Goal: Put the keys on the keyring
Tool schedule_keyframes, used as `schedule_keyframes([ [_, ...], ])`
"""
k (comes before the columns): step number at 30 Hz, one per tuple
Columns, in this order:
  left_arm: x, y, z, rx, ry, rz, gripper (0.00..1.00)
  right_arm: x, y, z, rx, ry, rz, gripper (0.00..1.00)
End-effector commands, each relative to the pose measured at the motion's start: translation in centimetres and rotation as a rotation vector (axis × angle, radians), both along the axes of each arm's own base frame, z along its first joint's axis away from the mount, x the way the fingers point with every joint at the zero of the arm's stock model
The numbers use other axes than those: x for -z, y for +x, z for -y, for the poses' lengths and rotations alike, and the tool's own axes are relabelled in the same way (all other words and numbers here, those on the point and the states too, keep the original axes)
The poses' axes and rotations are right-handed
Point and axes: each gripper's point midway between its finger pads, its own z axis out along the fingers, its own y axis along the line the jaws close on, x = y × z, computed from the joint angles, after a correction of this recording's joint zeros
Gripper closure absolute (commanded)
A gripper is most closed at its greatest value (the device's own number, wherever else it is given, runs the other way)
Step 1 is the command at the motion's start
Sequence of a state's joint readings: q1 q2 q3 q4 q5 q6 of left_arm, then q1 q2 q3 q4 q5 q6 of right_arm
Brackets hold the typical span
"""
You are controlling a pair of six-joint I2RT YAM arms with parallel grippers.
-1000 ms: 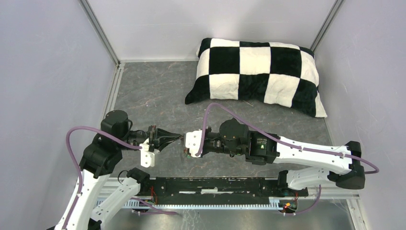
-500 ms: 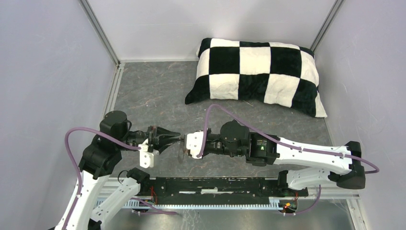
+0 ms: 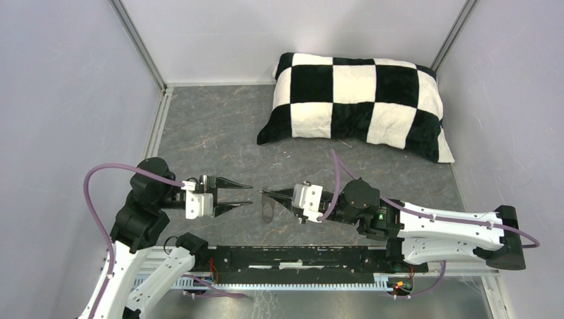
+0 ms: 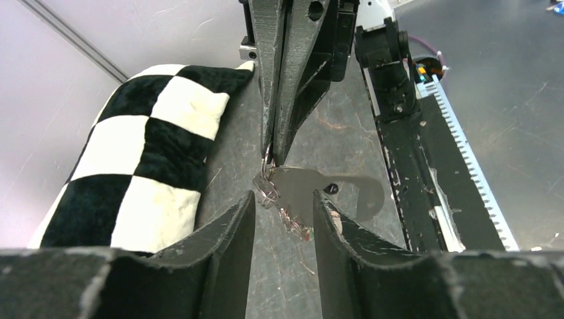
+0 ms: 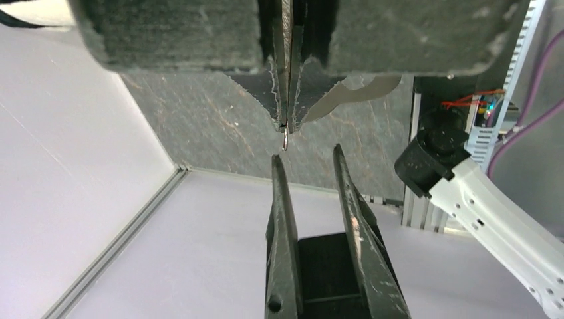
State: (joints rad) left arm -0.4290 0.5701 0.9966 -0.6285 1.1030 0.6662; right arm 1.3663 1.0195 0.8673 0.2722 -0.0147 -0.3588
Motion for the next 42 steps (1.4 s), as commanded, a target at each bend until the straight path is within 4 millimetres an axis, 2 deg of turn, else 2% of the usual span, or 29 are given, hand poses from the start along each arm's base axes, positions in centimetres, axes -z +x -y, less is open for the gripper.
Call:
schedule_keyframes([
  [1, -1.4, -0.4, 0.4, 0.017, -0.059, -0.065, 0.59, -3.8, -1.0, 0.5, -0.047, 0.153, 0.009, 0.99],
  [5, -2.0, -0.2, 0.5, 0.01, -0.071, -0.06, 0.65, -3.9, -1.4, 0.2, -0.073, 0.165, 0.014, 0.99],
  [22, -1.9, -0.7, 0.8, 0.051, -0.067, -0.103, 0.71, -4.0, -2.7, -0.7, -0.15, 0.178, 0.039, 0.99],
  [31, -1.7, -2.5, 0.6, 0.125, -0.058, -0.124, 0.76, -4.0, -2.0, -0.4, -0.112, 0.193, 0.044, 0.99],
  [42, -1.7, -2.8, 0.5, 0.135, -0.053, -0.128, 0.77, -4.0, -1.4, 0.1, -0.076, 0.202, 0.044, 0.99],
])
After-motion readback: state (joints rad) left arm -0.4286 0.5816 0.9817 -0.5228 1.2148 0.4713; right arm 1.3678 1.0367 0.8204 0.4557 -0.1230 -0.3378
